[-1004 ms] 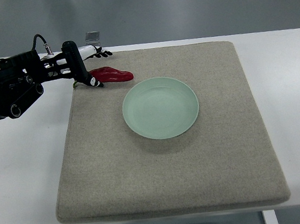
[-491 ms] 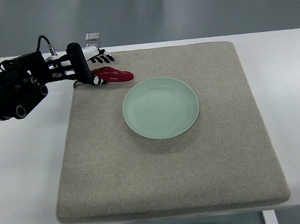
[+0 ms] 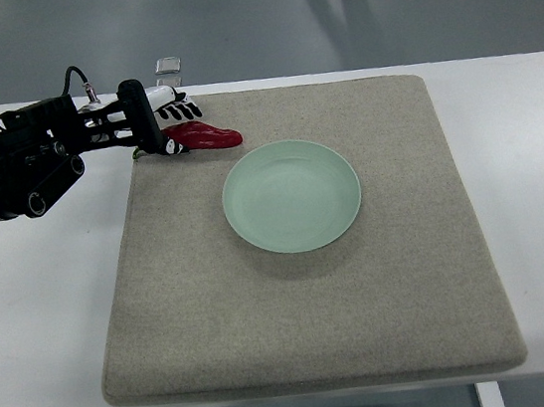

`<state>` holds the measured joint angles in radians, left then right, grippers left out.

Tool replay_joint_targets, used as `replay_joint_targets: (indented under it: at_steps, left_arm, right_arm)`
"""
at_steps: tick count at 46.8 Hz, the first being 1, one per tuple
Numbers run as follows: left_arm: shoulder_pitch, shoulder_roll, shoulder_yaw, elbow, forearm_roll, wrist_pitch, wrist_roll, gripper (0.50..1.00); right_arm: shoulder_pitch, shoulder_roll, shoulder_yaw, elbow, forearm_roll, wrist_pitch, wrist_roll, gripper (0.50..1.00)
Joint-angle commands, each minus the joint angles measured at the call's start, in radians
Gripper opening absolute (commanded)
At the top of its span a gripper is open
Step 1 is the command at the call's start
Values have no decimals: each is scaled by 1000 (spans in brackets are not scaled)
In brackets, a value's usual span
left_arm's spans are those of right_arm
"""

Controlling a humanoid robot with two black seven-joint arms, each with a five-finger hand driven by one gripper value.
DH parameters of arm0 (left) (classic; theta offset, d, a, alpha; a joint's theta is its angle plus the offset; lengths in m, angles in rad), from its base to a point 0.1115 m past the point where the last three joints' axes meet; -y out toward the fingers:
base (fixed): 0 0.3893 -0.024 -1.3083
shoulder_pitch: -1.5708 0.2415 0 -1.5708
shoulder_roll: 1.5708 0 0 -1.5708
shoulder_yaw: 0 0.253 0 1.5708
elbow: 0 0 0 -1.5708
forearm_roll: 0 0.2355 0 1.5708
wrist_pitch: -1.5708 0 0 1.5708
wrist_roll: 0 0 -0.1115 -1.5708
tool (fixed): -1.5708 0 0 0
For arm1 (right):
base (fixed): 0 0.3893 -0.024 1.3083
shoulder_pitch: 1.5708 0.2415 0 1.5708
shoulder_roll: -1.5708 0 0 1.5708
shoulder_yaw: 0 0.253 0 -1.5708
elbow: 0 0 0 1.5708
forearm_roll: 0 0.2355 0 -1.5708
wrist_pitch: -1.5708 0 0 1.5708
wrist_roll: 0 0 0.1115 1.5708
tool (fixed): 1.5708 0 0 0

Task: Place red pepper on plate with left hand
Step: 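Close the left hand fingers around the red pepper, then lift the red pepper and carry it over the green plate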

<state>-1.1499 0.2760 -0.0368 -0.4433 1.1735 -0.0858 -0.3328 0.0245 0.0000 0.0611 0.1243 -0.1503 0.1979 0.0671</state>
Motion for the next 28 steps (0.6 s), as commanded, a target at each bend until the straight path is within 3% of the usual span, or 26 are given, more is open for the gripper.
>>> replay_joint_targets:
  at_steps: [1, 16, 22, 28]
  left_arm:
    - [2, 0, 2, 0, 0, 0, 0, 724]
    - [1, -1, 23, 12, 0, 14, 0, 696]
    - [1, -1, 23, 14, 0, 14, 0, 656]
    - [1, -1, 23, 14, 0, 14, 0, 576]
  right_arm:
    - [0, 0, 0, 0, 0, 0, 0, 932]
    - [0, 0, 0, 0, 0, 0, 0, 932]
    - [0, 0, 0, 0, 0, 0, -1, 932]
    - [0, 0, 0, 0, 0, 0, 0, 932]
